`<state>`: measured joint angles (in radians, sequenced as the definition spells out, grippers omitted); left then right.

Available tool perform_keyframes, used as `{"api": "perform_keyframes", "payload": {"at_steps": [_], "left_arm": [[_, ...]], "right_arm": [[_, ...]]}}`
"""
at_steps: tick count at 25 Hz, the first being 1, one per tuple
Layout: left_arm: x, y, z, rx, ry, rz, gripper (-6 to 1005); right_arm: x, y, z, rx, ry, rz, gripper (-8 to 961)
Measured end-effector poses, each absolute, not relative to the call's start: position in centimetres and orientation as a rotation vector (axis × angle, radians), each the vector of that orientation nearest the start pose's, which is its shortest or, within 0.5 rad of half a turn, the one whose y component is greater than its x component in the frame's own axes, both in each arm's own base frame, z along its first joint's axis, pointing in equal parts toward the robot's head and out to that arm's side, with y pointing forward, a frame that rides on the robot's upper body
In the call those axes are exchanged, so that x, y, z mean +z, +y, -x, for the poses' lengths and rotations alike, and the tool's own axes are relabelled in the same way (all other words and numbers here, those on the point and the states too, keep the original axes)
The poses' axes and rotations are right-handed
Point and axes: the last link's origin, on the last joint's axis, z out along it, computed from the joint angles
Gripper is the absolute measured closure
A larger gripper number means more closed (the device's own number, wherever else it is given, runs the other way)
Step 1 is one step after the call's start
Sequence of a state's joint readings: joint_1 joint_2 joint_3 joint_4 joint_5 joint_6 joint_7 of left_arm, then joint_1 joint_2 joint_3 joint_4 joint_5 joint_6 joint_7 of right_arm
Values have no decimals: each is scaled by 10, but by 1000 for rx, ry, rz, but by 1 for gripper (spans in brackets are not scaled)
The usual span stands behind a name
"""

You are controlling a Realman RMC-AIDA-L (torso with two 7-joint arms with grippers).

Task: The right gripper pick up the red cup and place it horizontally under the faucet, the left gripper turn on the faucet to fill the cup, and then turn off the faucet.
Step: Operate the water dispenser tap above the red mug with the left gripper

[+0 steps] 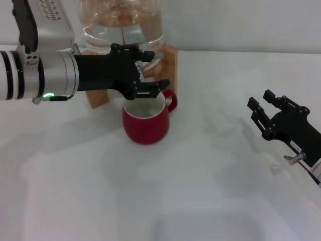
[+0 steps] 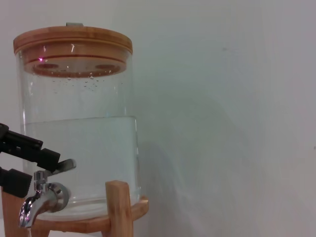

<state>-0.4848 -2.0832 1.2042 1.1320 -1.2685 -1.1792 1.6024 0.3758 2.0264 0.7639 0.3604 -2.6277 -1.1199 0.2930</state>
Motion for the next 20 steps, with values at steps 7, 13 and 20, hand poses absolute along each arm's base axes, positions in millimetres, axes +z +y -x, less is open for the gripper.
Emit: {"api": "perform_keyframes", "payload": {"at_steps": [7,13,20], "left_arm": [[7,382,176,-383,-121,2622,243],[6,383,176,-377,-117,2614,243],[6,384,175,-375,-115,2611,243]], "right_arm": [[-58,312,-284,857,504,1975,535],[-58,312,-284,858,504,1975,535],[-58,312,-284,858,504,1975,535]]}}
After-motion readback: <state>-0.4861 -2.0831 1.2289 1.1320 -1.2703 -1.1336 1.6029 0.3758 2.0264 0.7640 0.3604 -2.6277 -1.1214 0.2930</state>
